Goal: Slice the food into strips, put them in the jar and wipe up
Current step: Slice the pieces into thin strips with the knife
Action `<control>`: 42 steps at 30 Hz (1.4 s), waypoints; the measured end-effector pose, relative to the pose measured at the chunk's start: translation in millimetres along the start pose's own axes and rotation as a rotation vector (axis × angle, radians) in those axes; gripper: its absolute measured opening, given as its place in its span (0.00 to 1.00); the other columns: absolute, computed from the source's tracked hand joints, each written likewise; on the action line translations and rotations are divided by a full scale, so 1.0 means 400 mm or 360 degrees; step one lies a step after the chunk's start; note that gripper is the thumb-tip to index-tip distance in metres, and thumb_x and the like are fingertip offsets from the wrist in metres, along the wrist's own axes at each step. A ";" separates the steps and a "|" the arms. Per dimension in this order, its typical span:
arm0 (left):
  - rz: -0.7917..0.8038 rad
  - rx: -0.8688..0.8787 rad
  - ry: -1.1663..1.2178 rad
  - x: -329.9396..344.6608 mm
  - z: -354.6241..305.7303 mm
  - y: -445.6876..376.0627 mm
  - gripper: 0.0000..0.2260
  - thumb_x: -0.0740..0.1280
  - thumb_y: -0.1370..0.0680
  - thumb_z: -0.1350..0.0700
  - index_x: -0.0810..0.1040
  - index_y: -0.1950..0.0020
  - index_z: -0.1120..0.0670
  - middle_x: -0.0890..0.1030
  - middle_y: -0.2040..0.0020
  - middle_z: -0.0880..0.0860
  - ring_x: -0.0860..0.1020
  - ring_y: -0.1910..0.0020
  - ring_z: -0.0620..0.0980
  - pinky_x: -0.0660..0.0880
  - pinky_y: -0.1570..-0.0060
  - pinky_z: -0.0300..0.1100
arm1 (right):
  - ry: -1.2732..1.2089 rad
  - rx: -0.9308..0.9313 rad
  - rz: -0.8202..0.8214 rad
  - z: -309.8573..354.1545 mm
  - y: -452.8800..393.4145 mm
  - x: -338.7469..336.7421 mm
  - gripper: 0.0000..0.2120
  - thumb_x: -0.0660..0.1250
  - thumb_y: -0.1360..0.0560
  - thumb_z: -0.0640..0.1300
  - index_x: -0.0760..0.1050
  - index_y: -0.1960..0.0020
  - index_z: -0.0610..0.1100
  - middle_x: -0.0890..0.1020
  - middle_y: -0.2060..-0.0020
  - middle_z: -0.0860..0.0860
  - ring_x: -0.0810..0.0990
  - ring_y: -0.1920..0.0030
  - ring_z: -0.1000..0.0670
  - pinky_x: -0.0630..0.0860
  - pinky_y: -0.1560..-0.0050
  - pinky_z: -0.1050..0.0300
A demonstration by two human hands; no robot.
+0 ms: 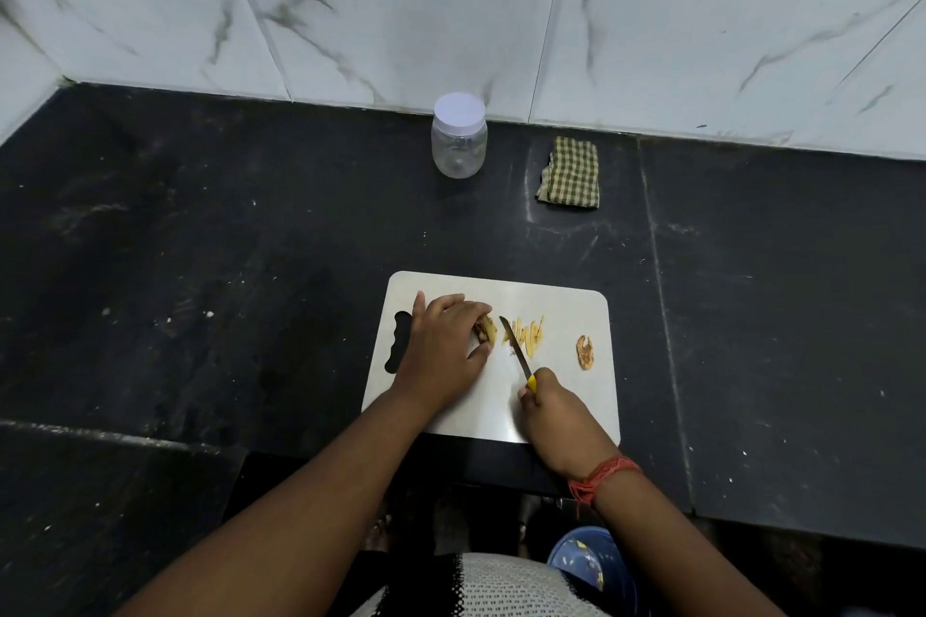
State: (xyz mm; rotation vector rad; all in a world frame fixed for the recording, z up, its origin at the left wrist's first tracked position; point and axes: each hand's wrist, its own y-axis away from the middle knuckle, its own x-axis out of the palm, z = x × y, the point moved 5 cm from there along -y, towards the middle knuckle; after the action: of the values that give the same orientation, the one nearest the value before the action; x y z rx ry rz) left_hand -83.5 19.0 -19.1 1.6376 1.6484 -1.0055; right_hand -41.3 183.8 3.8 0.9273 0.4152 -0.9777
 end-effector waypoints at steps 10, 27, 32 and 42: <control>-0.0101 0.0375 -0.0380 0.017 0.000 0.033 0.13 0.66 0.22 0.51 0.80 0.39 0.52 0.79 0.38 0.47 0.73 0.34 0.52 0.55 0.24 0.63 | 0.0083 -0.0061 -0.0017 0.023 -0.012 0.021 0.05 0.52 0.17 0.41 0.61 0.52 0.42 0.70 0.67 0.50 0.71 0.66 0.47 0.62 0.70 0.55; -0.0070 0.0502 -0.0461 0.023 0.017 0.043 0.13 0.62 0.20 0.49 0.79 0.38 0.50 0.78 0.36 0.47 0.73 0.36 0.53 0.59 0.27 0.66 | 0.0201 -0.0067 -0.0060 0.032 -0.042 0.036 0.03 0.52 0.18 0.38 0.63 0.46 0.40 0.70 0.65 0.49 0.67 0.69 0.51 0.57 0.73 0.63; -0.0091 0.0546 -0.0477 0.021 0.009 0.033 0.12 0.64 0.21 0.50 0.78 0.40 0.51 0.79 0.39 0.48 0.74 0.38 0.53 0.60 0.27 0.65 | 0.0187 -0.0029 -0.0105 0.023 -0.048 0.040 0.03 0.52 0.20 0.35 0.62 0.49 0.41 0.67 0.69 0.52 0.66 0.71 0.53 0.57 0.73 0.63; -0.0093 0.0570 -0.0460 0.022 0.012 0.037 0.11 0.63 0.20 0.51 0.78 0.40 0.51 0.78 0.39 0.48 0.74 0.39 0.52 0.62 0.27 0.63 | 0.0228 -0.0043 -0.0079 0.020 -0.053 0.048 0.07 0.53 0.21 0.34 0.65 0.45 0.37 0.77 0.62 0.44 0.66 0.71 0.53 0.58 0.74 0.63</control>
State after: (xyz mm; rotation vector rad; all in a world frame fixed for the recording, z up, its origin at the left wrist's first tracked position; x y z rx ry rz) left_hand -69.7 18.8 -30.4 1.5747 1.3869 -1.5600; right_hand -50.0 162.3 -14.8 0.9697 0.5737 -0.9516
